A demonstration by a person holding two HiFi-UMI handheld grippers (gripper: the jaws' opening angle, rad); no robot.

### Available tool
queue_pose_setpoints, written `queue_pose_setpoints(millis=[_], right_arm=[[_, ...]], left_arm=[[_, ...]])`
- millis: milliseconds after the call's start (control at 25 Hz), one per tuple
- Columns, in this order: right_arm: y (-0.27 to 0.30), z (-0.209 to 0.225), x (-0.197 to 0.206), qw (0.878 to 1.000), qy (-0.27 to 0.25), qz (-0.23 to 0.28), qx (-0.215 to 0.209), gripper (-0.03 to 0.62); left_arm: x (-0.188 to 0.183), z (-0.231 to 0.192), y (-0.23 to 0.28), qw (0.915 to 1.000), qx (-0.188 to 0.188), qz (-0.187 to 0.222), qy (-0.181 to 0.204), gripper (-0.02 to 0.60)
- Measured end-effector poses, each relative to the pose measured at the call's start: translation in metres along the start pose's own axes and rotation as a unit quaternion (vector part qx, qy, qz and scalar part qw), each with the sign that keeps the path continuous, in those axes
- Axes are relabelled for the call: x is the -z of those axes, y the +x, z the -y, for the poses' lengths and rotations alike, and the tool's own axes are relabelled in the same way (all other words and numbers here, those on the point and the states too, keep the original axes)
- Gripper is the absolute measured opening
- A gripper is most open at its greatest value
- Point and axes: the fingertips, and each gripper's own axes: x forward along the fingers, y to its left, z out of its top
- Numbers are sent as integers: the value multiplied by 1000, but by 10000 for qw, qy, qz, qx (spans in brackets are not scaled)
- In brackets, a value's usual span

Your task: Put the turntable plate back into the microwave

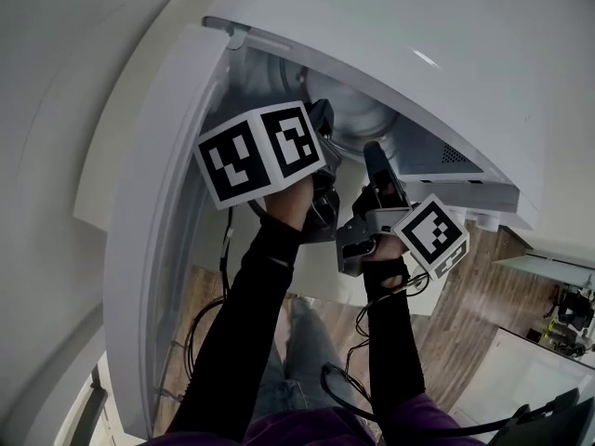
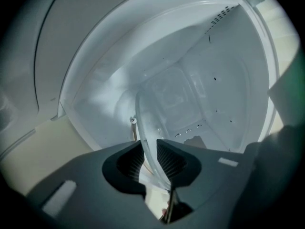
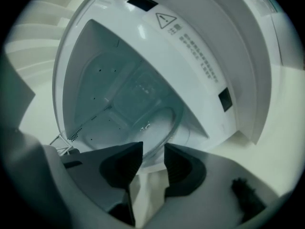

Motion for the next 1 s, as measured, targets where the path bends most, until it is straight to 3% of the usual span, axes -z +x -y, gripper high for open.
queue_pose_setpoints(millis=[280, 360, 440, 520, 680, 840, 960, 1000], right_arm=[[-10, -6, 4, 9982, -562, 22, 185, 138], [-20, -14, 7, 9917, -1243, 104, 325, 137], [-24, -28, 13, 9746, -2220, 83, 279, 137], [-20, -40, 20, 9453, -3254, -23, 230, 137], [-11, -55, 27, 8666, -4986, -115, 161, 137], [-6, -51, 31, 7880, -6148, -296, 93, 137], [0, -48, 36, 7142, -6985, -405, 162, 137], [2, -48, 38, 6946, -7179, -438, 152, 135]], left_arm=[[-5, -2, -1, 9995, -11, 192, -238, 83], [-5, -2, -1, 9994, 10, 184, -288, 80], [-4, -1, 0, 9993, 17, 165, -322, 80], [-4, -1, 0, 9993, 5, 164, -336, 78], [-4, 0, 1, 9995, -14, 137, -271, 80], [-4, -1, 0, 9997, -38, 103, -229, 80], [-3, -1, 1, 9997, -45, 58, -227, 81], [-2, -1, 1, 9997, -45, 48, -231, 81]])
